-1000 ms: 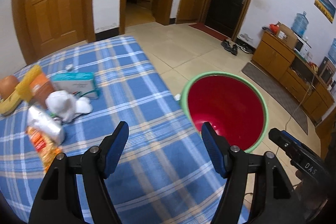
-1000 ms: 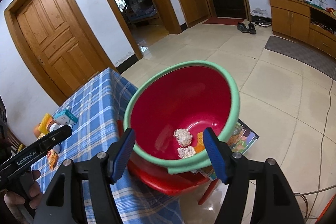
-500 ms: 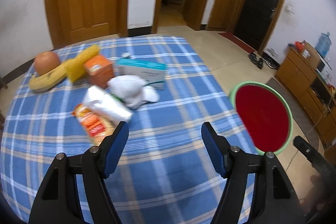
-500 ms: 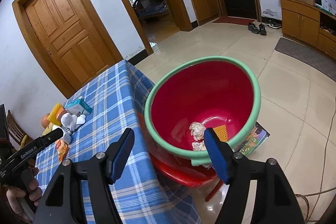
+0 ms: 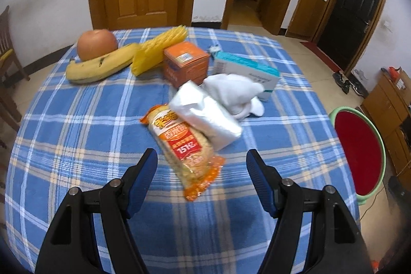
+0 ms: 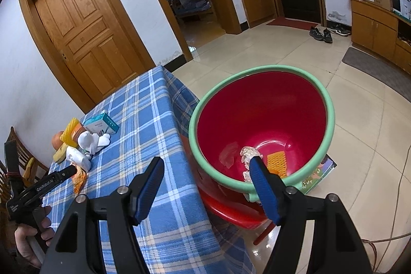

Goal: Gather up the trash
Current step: 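Move the left tool back to the table toward the yellow snack bag, then close the left tool around the yellow snack bag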

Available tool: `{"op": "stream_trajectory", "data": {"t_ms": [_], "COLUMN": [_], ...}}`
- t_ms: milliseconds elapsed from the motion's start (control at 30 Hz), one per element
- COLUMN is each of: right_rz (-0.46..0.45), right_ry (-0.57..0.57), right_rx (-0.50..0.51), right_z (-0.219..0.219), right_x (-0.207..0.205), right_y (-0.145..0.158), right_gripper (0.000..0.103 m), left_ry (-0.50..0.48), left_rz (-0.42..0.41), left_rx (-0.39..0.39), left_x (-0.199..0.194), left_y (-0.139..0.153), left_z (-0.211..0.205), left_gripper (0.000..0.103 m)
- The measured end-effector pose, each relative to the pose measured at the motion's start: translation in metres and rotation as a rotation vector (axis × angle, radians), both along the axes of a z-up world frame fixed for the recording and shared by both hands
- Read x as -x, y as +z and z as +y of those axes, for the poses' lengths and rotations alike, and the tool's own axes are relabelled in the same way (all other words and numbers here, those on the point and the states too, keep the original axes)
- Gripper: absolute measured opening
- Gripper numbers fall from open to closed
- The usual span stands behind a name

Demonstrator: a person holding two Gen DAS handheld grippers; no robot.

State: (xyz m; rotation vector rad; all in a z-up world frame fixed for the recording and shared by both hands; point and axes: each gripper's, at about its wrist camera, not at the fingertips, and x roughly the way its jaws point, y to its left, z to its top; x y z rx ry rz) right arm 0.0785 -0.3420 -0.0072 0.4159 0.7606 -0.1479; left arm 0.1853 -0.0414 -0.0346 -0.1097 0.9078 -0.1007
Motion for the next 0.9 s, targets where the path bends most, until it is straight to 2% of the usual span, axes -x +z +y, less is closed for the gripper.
{"op": "stream_trajectory", "data": {"t_ms": [467, 700, 900], "right_rz": [0.008, 0.007, 0.008], "right_ry": [0.030, 0.048, 0.068], "right_rx": [0.011, 0.007, 0.024], "right_z": [0.009, 0.013, 0.019], "right_x": [-0.010, -0.012, -0.014], "right_y": [0.000, 0.001, 0.006], "right_gripper": [0.071, 0.071, 0.071], "left_ry": [0.099, 0.119, 0.118], "left_rz": [0.043, 0.054, 0.050], "left_rx": [-0.057, -0.065, -0.040], "left_x": [-0.014, -0.024, -0.036], "left_y": [-0.019, -0.022, -0.026], "left_z": [0.025, 0.035, 0.040], "left_gripper": [0.071, 0.071, 0.071]}}
